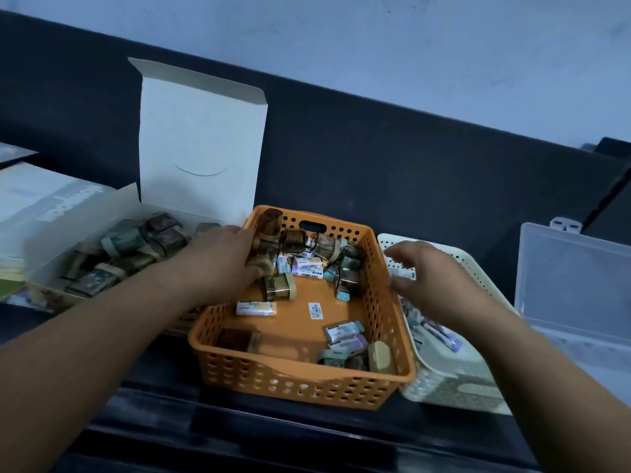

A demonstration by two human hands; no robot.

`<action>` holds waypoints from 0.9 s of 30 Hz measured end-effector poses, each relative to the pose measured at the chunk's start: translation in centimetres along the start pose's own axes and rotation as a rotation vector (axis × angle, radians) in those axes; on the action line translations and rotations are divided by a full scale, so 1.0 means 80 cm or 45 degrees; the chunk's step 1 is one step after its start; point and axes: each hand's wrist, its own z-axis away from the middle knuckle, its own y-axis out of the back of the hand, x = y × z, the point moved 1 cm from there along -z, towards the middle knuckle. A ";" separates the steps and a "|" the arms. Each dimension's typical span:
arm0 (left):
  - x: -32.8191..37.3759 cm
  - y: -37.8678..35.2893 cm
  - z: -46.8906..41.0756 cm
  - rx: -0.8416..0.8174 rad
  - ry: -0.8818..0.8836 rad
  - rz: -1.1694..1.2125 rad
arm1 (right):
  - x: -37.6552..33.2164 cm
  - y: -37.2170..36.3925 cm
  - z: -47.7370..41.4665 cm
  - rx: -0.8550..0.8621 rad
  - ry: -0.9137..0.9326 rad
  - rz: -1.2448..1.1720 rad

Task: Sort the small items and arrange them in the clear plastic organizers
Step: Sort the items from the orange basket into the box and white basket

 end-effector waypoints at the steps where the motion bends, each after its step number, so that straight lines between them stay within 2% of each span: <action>1: 0.000 -0.001 0.000 0.002 -0.004 -0.001 | -0.017 0.000 0.003 -0.064 0.096 -0.054; 5: -0.002 -0.002 0.003 -0.001 -0.010 0.005 | -0.063 -0.013 0.003 -0.433 0.340 -0.009; 8: -0.004 -0.003 0.003 0.003 -0.012 0.008 | -0.073 -0.028 -0.006 -0.756 0.348 0.209; 13: -0.005 -0.002 0.005 0.015 -0.015 -0.001 | -0.083 -0.051 -0.022 -1.037 0.330 0.567; 20: -0.005 -0.002 0.006 0.027 -0.016 0.026 | -0.089 -0.064 -0.029 -1.158 0.344 0.601; 27: -0.005 -0.004 0.006 0.043 -0.029 0.010 | -0.078 -0.053 -0.039 -1.021 0.305 0.041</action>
